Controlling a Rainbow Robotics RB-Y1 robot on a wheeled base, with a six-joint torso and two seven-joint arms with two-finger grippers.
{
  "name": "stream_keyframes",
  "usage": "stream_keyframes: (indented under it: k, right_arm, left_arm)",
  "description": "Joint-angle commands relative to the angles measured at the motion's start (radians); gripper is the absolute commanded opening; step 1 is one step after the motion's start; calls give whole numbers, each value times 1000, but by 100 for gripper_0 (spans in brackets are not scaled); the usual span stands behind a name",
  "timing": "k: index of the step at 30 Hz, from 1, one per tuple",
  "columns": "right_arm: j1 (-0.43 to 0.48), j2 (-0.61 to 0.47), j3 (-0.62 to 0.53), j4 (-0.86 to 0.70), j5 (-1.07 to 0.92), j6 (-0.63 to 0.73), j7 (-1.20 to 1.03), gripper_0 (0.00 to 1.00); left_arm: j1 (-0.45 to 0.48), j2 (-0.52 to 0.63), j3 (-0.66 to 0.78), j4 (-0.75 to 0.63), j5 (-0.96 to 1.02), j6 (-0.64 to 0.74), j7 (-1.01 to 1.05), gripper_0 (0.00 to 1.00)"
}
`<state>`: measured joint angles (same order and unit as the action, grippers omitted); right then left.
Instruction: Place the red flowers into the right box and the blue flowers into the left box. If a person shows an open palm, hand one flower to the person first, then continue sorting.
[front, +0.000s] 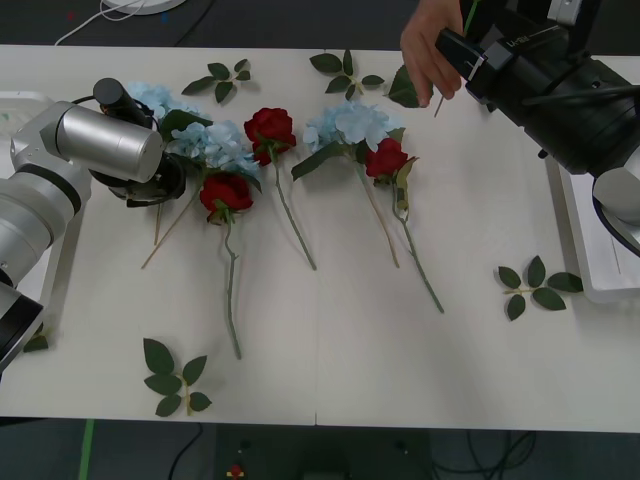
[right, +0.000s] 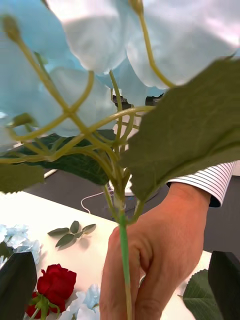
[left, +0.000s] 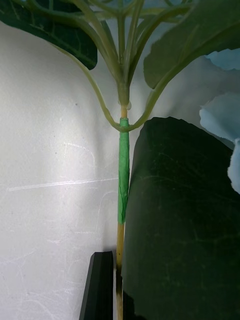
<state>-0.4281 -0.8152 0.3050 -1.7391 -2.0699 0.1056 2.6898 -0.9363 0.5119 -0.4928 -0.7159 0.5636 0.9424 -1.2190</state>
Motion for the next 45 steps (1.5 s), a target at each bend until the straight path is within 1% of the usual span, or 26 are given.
stream_keyframes:
  k: [1,2,4,6,9,13,17,21,22,23,27,29,32,36,37,38,39,40,41,42,45]
  right_arm:
    - [-40,18,-14,-28,-7,-9,15,100]
    - [-40,18,-14,-28,-7,-9,15,100]
    - [-35,18,-15,-28,-7,-6,15,100]
    - [-29,13,-15,-30,-18,2,15,100]
    - [-17,-7,-14,-30,-56,26,15,100]
    - [6,-58,-14,-28,-111,79,15,100]
    - [43,-124,-14,-28,-148,144,15,100]
    - [81,-190,-14,-28,-150,212,15,100]
    - [91,-197,-14,-30,-153,223,15,100]
    - [106,-226,-14,-28,-156,252,15,100]
    - [134,-286,-14,-30,-133,322,15,100]
    - [137,-303,-14,-28,-99,355,15,100]
    - [137,-315,-15,-25,-15,399,15,100]
    - [114,-311,-21,-10,134,488,-157,100]
    - [94,-306,-21,3,185,531,-220,100]
    - [68,-297,-23,15,234,583,-281,100]
    - [58,-292,-26,23,254,611,-312,100]
    - [43,-283,-29,30,283,646,-361,100]
    - [19,-266,-29,39,340,704,-450,100]
    - [9,-260,-29,39,364,723,-485,100]
    - [-35,-210,-29,39,513,819,-686,100]
  left_arm:
    - [7,-10,-12,-4,-10,-11,-37,5]
    - [7,-10,-12,-4,-10,-11,-37,5]
    - [37,-19,-17,3,-7,-22,-37,5]
    - [28,-13,-20,-7,-8,-54,-37,4]
    - [11,-7,-18,-10,-5,-40,-36,5]
    - [-38,-1,3,-22,-2,65,-36,5]
    - [-87,10,69,-50,-2,191,-40,5]
    - [-138,22,155,-80,-4,334,-50,5]
    - [-145,23,169,-85,-4,352,-50,4]
    - [-162,30,201,-92,-4,404,-54,5]
    - [-191,34,249,-106,-4,500,-63,5]
    - [-191,34,250,-106,-4,503,-65,4]
    - [-174,34,249,-105,-4,472,-68,5]
    - [-154,34,246,-105,-8,438,-82,5]
    - [-148,34,243,-105,-14,427,-86,24]
    - [-142,34,235,-105,-18,414,-91,70]
    - [-139,34,230,-105,-19,403,-96,84]
    - [-136,34,224,-105,-19,391,-99,91]
    - [-133,34,211,-105,-24,369,-102,92]
    - [-131,36,206,-105,-27,361,-103,92]
    - [-119,34,178,-105,-39,326,-105,93]
